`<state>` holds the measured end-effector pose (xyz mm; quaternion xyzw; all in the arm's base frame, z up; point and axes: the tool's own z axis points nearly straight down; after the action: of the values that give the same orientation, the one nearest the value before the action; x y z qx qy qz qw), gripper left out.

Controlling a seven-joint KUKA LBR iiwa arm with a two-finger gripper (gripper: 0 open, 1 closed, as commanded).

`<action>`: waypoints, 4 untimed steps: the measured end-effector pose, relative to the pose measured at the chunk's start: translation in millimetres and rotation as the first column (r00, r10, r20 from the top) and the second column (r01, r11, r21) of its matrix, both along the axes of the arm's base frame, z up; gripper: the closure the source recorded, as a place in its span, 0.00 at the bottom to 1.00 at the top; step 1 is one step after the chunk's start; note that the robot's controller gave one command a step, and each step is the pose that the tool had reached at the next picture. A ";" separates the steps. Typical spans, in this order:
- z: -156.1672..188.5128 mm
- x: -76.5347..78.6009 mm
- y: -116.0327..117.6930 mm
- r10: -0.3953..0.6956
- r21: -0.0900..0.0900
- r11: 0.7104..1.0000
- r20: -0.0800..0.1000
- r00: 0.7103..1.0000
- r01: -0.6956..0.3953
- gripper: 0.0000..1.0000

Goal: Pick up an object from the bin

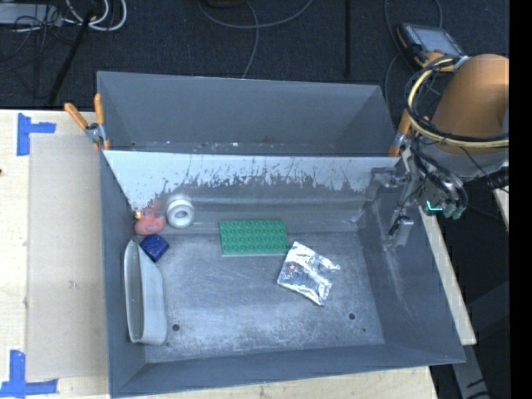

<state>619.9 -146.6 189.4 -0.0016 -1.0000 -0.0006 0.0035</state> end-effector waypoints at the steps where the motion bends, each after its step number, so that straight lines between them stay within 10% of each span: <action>1: -113.8 -24.1 58.7 -0.017 0.002 1.000 -0.002 1.000 0.017 0.00; 2: -120.4 -71.7 107.9 -0.156 0.001 0.988 0.003 0.988 0.156 0.00; 3: -118.8 -70.2 106.2 -0.154 -0.002 0.988 0.006 0.988 0.154 1.00; 4: -75.3 -65.9 61.0 -0.037 -0.003 0.999 0.011 0.999 0.037 1.00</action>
Offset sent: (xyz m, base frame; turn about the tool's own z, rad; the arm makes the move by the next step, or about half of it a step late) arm -0.0219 0.0554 -0.1083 0.0199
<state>553.9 -85.7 114.1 -0.0199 -0.9998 0.0011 -0.0022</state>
